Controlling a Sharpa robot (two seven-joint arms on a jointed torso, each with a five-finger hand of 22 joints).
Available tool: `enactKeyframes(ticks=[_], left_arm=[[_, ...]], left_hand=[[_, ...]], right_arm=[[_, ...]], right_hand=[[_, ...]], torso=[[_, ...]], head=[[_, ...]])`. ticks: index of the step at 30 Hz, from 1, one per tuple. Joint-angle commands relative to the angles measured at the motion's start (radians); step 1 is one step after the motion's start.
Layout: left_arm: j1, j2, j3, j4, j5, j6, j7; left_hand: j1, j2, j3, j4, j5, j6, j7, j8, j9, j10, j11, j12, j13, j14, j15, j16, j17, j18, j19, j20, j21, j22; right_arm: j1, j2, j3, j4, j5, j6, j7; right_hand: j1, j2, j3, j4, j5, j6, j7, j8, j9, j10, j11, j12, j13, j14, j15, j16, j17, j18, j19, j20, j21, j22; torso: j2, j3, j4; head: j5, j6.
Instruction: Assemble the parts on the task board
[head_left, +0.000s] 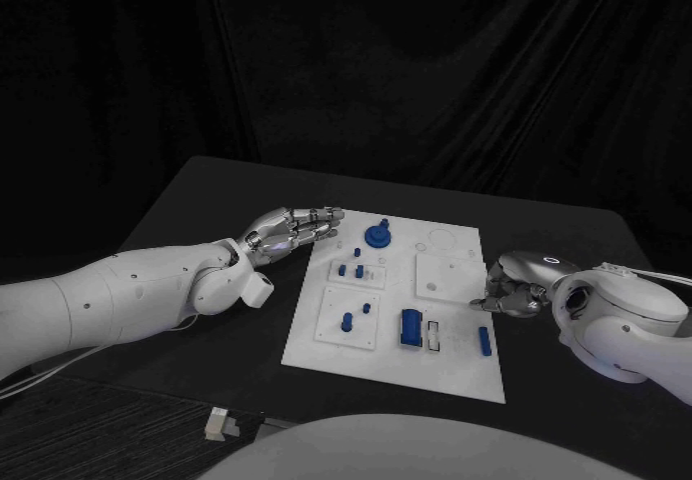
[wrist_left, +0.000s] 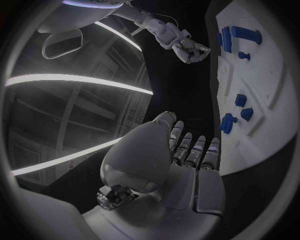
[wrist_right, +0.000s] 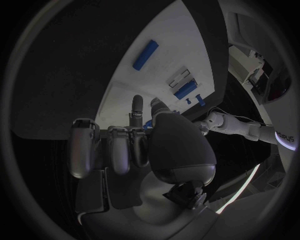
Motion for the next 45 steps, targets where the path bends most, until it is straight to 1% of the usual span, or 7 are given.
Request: enactKeyframes(ticks=[1, 16, 23, 24, 29, 37, 45], left_arm=[[-0.001, 0.002, 0.001, 0.003, 0.007, 0.011, 0.027], [-0.002, 0.005, 0.001, 0.001, 0.007, 0.013, 0.025], [-0.002, 0.006, 0.001, -0.001, 0.007, 0.015, 0.025], [-0.002, 0.006, 0.001, -0.001, 0.007, 0.015, 0.025], [-0.003, 0.008, 0.001, -0.003, 0.007, 0.016, 0.025], [-0.004, 0.008, 0.001, -0.004, 0.007, 0.017, 0.025], [-0.008, 0.010, 0.001, -0.004, 0.007, 0.019, 0.025]], left_hand=[[-0.003, -0.003, 0.006, 0.003, 0.005, -0.003, 0.004, 0.004, 0.000, -0.002, 0.006, 0.006, 0.001, 0.000, 0.006, 0.004, 0.001, -0.012, 0.006, 0.000, -0.001, 0.000], [-0.004, -0.004, 0.008, 0.002, 0.005, -0.004, 0.004, 0.004, 0.000, -0.001, 0.007, 0.006, 0.001, 0.000, 0.006, 0.004, 0.001, -0.012, 0.005, 0.000, -0.001, -0.002], [-0.004, -0.004, 0.009, 0.002, 0.005, -0.004, 0.004, 0.004, 0.000, -0.001, 0.008, 0.006, 0.001, -0.001, 0.006, 0.004, 0.001, -0.012, 0.005, 0.000, -0.002, -0.003], [-0.004, -0.004, 0.009, 0.002, 0.005, -0.004, 0.004, 0.004, 0.000, -0.001, 0.008, 0.006, 0.001, -0.001, 0.006, 0.004, 0.001, -0.012, 0.005, 0.000, -0.002, -0.003], [-0.004, -0.004, 0.009, 0.002, 0.005, -0.004, 0.004, 0.004, 0.000, -0.001, 0.008, 0.006, 0.001, -0.001, 0.006, 0.004, 0.001, -0.012, 0.005, 0.000, -0.002, -0.003], [-0.004, -0.004, 0.012, 0.001, 0.006, -0.004, 0.004, 0.004, 0.000, -0.001, 0.009, 0.006, 0.001, -0.001, 0.006, 0.004, 0.001, -0.012, 0.004, 0.000, -0.002, -0.003], [-0.005, -0.004, 0.014, 0.000, 0.006, -0.006, 0.004, 0.003, 0.000, -0.001, 0.010, 0.006, 0.001, -0.002, 0.007, 0.004, 0.001, -0.012, 0.004, 0.000, -0.002, -0.004]], right_arm=[[-0.001, 0.003, 0.000, -0.004, 0.023, 0.117, -0.100], [-0.023, 0.022, 0.000, -0.022, 0.028, 0.167, -0.140], [-0.035, 0.025, 0.000, -0.026, 0.051, 0.169, -0.144], [-0.038, 0.026, 0.000, -0.027, 0.053, 0.168, -0.144], [-0.050, 0.030, 0.000, -0.032, 0.058, 0.162, -0.144], [-0.064, 0.039, 0.000, -0.040, 0.062, 0.141, -0.134], [-0.073, 0.045, 0.000, -0.043, 0.106, 0.103, -0.110]], right_hand=[[-0.035, 0.002, -0.006, 0.006, -0.011, 0.026, -0.006, -0.008, 0.015, 0.105, -0.013, 0.003, 0.263, 0.104, -0.011, 0.002, 0.263, -0.017, 0.038, -0.008, 0.004, 0.213], [-0.080, 0.017, -0.009, 0.007, 0.000, 0.034, -0.009, -0.040, 0.045, 0.105, -0.018, 0.003, 0.263, 0.104, -0.017, 0.002, 0.263, -0.019, 0.043, -0.015, 0.018, 0.217], [-0.098, 0.027, -0.007, 0.002, 0.000, 0.016, 0.003, -0.098, 0.039, 0.105, -0.008, 0.003, 0.263, 0.104, -0.009, 0.002, 0.263, -0.018, 0.041, -0.010, 0.013, 0.215], [-0.094, 0.028, -0.005, -0.001, 0.005, 0.009, 0.008, -0.119, 0.034, 0.105, -0.004, 0.003, 0.263, 0.104, -0.005, 0.002, 0.263, -0.018, 0.040, -0.007, 0.011, 0.214], [-0.085, 0.024, -0.001, -0.009, 0.020, 0.006, 0.014, -0.151, 0.028, 0.105, 0.001, 0.003, 0.263, 0.104, 0.001, 0.002, 0.263, -0.015, 0.035, -0.001, 0.001, 0.210], [-0.051, 0.013, 0.015, -0.033, 0.092, -0.016, 0.034, -0.230, 0.016, 0.105, 0.017, 0.003, 0.263, 0.104, 0.014, 0.002, 0.263, -0.006, 0.017, 0.012, -0.041, 0.197], [0.036, 0.003, 0.059, -0.097, 0.208, -0.021, 0.036, -0.269, 0.017, 0.105, 0.019, 0.003, 0.263, 0.101, 0.016, -0.004, 0.251, -0.001, 0.008, 0.016, -0.064, 0.190]], torso=[[0.001, 0.0003, -0.0001], [0.000, 0.0002, 0.0001], [0.000, 0.0005, -0.0005], [0.000, 0.0005, -0.0008], [0.000, 0.0003, -0.0005], [0.000, 0.0003, -0.0003], [0.000, 0.0006, -0.0003]], head=[[-0.001, 0.000], [0.000, 0.000], [0.002, 0.000], [0.004, 0.000], [0.006, 0.000], [0.004, 0.000], [0.005, 0.000]])
